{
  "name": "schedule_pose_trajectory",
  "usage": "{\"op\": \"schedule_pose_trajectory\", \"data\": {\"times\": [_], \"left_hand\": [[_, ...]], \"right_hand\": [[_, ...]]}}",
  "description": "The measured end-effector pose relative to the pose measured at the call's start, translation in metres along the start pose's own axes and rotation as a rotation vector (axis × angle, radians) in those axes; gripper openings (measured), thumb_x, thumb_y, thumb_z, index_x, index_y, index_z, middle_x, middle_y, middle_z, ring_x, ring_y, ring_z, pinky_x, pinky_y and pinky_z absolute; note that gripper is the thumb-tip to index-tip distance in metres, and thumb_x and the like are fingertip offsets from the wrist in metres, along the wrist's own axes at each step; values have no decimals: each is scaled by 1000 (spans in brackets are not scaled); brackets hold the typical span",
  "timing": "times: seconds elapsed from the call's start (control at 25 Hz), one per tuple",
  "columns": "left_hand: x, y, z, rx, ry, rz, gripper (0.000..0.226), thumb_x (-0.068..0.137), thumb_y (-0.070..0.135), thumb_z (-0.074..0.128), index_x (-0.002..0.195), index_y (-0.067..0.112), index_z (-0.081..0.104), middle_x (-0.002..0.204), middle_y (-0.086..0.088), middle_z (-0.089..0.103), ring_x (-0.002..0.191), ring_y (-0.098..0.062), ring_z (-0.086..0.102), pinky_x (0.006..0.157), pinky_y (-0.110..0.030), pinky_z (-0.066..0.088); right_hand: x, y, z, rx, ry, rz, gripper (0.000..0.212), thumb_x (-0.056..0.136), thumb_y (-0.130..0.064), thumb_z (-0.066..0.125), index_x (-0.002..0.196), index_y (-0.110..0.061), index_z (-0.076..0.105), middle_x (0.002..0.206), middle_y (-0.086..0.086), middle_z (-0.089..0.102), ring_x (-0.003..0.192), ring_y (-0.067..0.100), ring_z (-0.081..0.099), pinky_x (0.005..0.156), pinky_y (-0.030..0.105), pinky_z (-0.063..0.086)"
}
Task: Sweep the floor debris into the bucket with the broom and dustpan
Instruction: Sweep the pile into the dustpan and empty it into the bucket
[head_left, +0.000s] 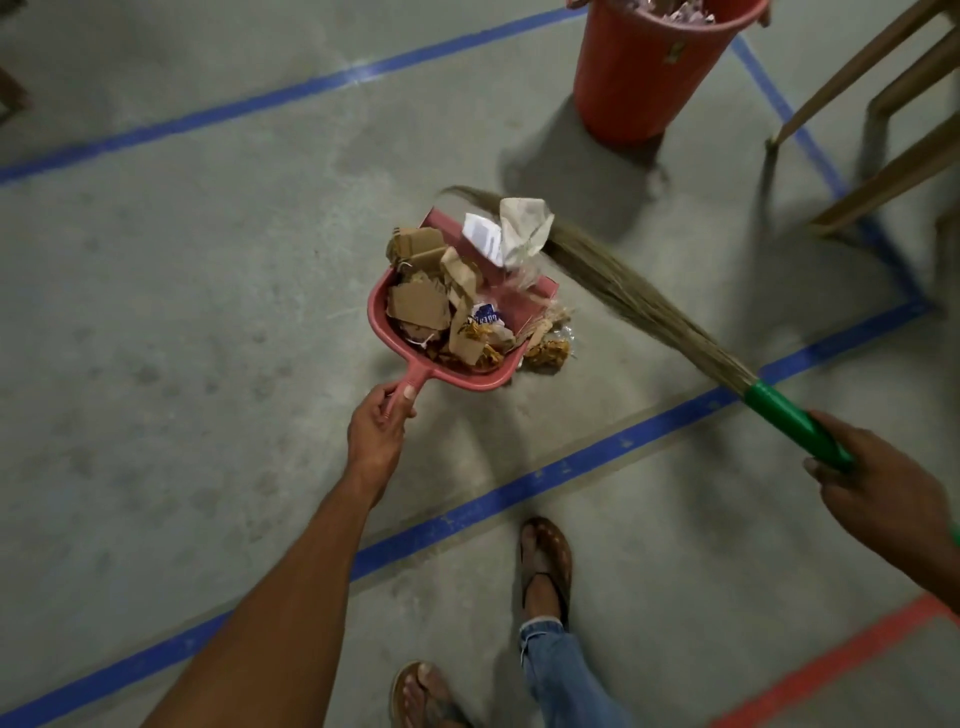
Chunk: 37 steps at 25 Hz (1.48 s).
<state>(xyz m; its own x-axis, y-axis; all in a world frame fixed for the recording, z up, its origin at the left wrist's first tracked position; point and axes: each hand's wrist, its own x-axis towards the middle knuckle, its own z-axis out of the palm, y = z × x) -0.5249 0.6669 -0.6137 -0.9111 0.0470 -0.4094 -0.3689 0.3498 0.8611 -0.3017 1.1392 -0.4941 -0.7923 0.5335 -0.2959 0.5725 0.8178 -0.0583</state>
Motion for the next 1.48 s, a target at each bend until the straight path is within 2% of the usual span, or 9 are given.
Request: {"op": "schedule_pose_trajectory", "data": {"times": [0.16, 0.4, 0.52, 0.6, 0.68, 0.8, 1.0, 1.32, 1.48], "left_hand": [[-19, 25, -10, -6, 15, 6, 32, 101, 48, 59, 119, 23, 68, 89, -4, 70, 74, -10, 61, 61, -32, 50], [-4, 38, -23, 36, 51, -33, 13, 103, 40, 59, 107, 34, 68, 88, -3, 70, 74, -20, 60, 70, -47, 53], [1, 39, -14, -11, 68, -22, 26, 103, 40, 59, 117, 21, 70, 85, -2, 68, 69, -18, 56, 64, -41, 50], [2, 43, -9, -44, 71, -24, 29, 103, 39, 59, 121, 18, 69, 84, -1, 67, 68, -16, 54, 62, -35, 46], [3, 44, -9, -58, 62, -23, 29, 103, 39, 59, 121, 19, 69, 84, -2, 67, 69, -15, 55, 62, -34, 46], [2, 47, -9, -61, 50, -30, 29, 102, 41, 60, 121, 20, 69, 86, -2, 68, 72, -14, 57, 63, -34, 48], [6, 68, -9, -57, 52, -31, 36, 101, 50, 58, 121, 21, 67, 89, 0, 68, 75, -13, 58, 65, -34, 49], [24, 120, -15, -41, 88, 13, 27, 103, 33, 59, 121, 14, 66, 86, -1, 66, 67, -14, 54, 59, -32, 45], [29, 143, 2, -32, 91, 29, 24, 103, 32, 59, 119, 16, 65, 87, -2, 65, 65, -9, 54, 60, -30, 46]], "right_hand": [[-19, -29, -16, 24, 25, 0, 60, 90, -21, 69, 144, -33, 45, 115, 6, 65, 96, 33, 64, 68, 38, 51], [-47, 9, -49, -73, 211, -184, 54, 91, -14, 65, 143, -9, 54, 111, 20, 63, 78, 33, 59, 59, 37, 53], [-48, 48, -47, -168, 217, -251, 57, 97, -25, 41, 154, -16, 41, 119, 24, 57, 78, 36, 55, 64, 44, 52], [-51, 60, -47, -170, 232, -258, 62, 98, -24, 38, 159, -26, 30, 125, 21, 55, 86, 38, 55, 71, 48, 52], [-56, 53, -45, -147, 239, -200, 64, 95, -13, 45, 157, -24, 34, 124, 17, 55, 94, 38, 55, 77, 51, 52], [-52, 26, -48, -112, 258, -252, 64, 99, -15, 45, 160, -27, 27, 122, 21, 54, 87, 38, 54, 69, 50, 50], [-46, -22, -53, -88, 379, -320, 54, 92, -14, 53, 146, -5, 52, 110, 25, 60, 80, 40, 54, 58, 45, 47], [-45, -29, -83, 13, 397, -275, 66, 86, 4, 71, 147, -7, 49, 107, 24, 62, 83, 35, 57, 63, 42, 50], [-31, -13, -98, 71, 369, -260, 71, 86, -1, 71, 151, -12, 45, 112, 19, 62, 87, 31, 58, 66, 43, 53]]}}
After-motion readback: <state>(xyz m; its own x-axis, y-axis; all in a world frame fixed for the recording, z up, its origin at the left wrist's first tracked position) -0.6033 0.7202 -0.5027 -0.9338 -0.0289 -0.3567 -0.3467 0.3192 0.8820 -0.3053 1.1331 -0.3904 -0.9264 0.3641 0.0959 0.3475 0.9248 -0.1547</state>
